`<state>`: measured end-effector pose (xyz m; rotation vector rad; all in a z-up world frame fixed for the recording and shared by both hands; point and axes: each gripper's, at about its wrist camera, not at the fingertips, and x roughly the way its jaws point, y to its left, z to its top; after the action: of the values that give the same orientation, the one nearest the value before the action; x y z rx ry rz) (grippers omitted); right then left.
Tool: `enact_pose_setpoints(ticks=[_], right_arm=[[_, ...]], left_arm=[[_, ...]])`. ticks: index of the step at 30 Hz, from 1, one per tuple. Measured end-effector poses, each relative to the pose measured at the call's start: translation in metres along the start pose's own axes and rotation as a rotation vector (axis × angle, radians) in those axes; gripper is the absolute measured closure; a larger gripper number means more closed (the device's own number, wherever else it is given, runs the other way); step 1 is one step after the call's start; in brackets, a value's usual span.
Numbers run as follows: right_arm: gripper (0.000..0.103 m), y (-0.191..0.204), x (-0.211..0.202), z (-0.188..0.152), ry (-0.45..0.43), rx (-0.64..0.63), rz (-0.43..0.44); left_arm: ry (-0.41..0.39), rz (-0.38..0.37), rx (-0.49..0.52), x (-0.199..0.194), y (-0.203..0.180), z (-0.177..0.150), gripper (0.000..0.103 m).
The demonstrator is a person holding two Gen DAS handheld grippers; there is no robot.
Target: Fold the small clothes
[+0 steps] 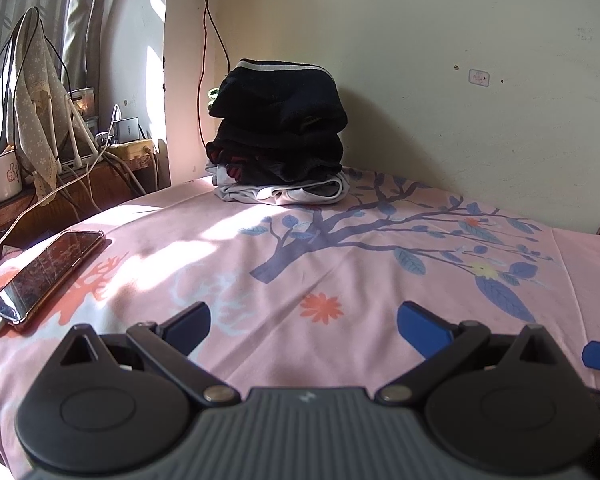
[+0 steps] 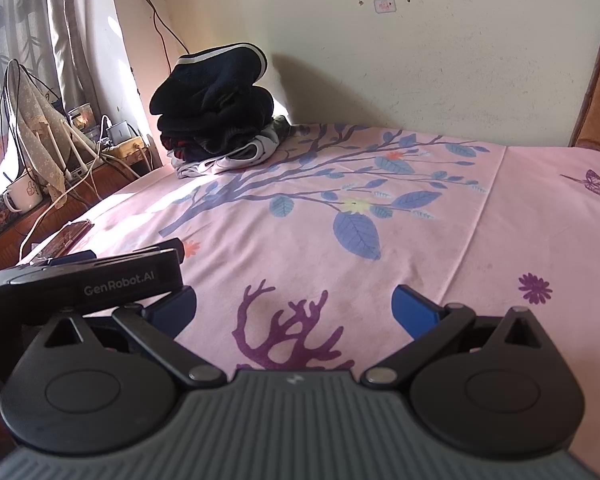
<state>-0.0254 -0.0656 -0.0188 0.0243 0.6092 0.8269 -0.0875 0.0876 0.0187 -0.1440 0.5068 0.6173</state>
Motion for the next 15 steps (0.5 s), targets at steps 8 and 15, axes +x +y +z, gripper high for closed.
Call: enact_pose_setpoints(ticks=[8,15], right_arm=[[0.0,-0.0039,-0.0006,0.0,-0.01,0.028,-0.018],[0.0,-0.005,-0.0008,0.0,-0.008,0.04,-0.018]], left_arm=[[0.006,0.012,-0.01,0.0003,0.0008,-0.0002,0.0],[0.001,0.024,-0.014,-0.0008,0.0014,-0.0001,0.0]])
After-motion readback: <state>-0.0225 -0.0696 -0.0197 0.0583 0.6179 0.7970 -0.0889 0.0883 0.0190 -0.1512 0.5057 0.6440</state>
